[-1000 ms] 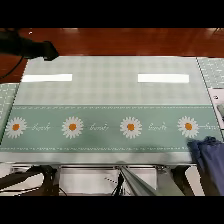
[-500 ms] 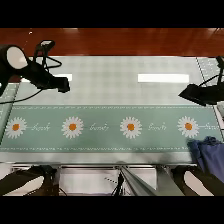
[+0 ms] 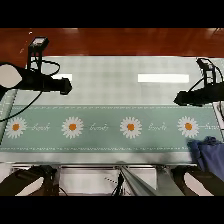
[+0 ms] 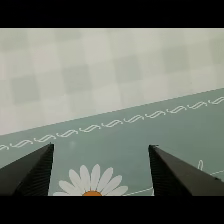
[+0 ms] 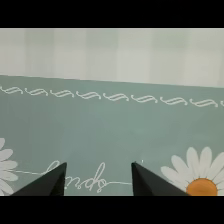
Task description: Fold the shirts.
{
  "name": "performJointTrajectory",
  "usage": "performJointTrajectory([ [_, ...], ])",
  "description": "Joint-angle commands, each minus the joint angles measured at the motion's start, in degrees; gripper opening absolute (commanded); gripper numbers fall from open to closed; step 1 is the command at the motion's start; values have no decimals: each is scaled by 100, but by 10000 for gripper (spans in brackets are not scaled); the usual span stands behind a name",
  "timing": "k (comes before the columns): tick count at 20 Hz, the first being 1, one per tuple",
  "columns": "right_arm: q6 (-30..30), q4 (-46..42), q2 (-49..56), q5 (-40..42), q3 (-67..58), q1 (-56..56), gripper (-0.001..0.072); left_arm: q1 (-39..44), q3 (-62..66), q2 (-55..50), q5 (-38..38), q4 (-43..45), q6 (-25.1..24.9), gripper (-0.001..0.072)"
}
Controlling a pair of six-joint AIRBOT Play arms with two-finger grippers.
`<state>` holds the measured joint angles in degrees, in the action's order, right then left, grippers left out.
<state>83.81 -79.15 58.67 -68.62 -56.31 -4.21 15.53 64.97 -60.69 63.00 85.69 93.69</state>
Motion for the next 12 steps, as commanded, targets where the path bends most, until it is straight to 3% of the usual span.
performJointTrajectory([
  [1,17,-35,2,153,-7,44,485,20,-28,-42,-107,0,28,720],
  [12,17,-39,2,181,-7,44,485,20,-28,-76,-107,2,28,720],
])
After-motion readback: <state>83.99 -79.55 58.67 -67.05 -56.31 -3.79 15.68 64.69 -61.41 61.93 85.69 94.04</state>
